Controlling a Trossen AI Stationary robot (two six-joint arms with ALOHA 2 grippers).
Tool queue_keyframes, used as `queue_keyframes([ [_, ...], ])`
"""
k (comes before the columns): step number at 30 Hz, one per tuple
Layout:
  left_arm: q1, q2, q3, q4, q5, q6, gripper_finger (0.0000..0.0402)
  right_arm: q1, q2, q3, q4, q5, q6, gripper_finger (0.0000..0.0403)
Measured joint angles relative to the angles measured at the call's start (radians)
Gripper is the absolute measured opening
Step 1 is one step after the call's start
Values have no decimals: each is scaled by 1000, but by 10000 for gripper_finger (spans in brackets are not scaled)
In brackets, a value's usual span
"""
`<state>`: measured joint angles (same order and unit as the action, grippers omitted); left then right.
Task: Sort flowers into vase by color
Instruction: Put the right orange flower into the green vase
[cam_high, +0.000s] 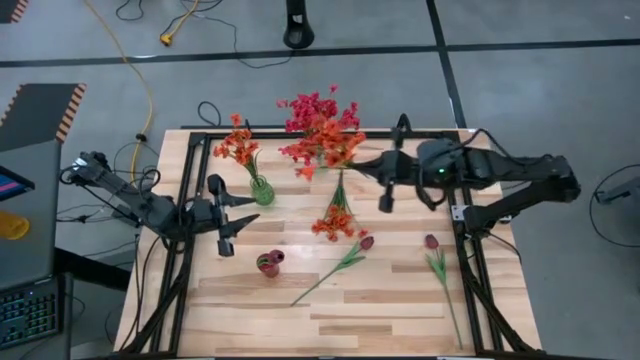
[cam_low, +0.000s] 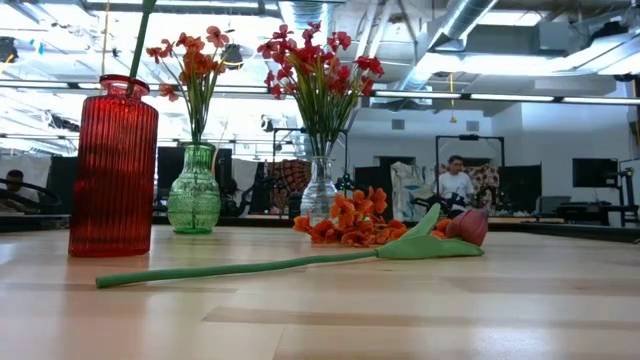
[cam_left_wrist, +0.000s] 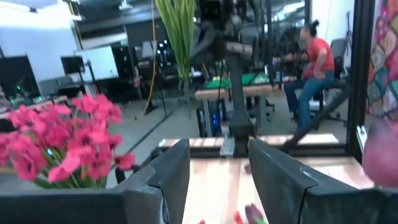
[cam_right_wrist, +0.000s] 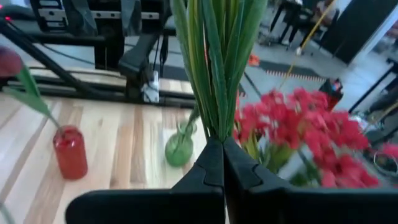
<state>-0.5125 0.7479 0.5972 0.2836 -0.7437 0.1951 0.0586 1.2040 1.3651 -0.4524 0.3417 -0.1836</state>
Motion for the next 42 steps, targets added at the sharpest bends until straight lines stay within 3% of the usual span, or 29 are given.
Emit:
queue_keyframes([
  [3, 11, 0, 0, 48, 5, 30, 167, 1, 53, 0, 91, -9, -33, 17],
  [10, 78, 13, 0, 125, 97, 56, 204, 1, 169, 0, 301, -147, -36, 17],
  [17, 154, 73, 0, 201, 118, 58, 212, 0, 279, 0, 482, -236, -35, 17],
  [29, 226, 174, 1, 344, 202, 74, 212, 1, 404, 0, 616, -240, -35, 17],
  [42, 278, 221, 2, 394, 321, 49, 212, 0, 422, 0, 694, -239, -29, 17],
])
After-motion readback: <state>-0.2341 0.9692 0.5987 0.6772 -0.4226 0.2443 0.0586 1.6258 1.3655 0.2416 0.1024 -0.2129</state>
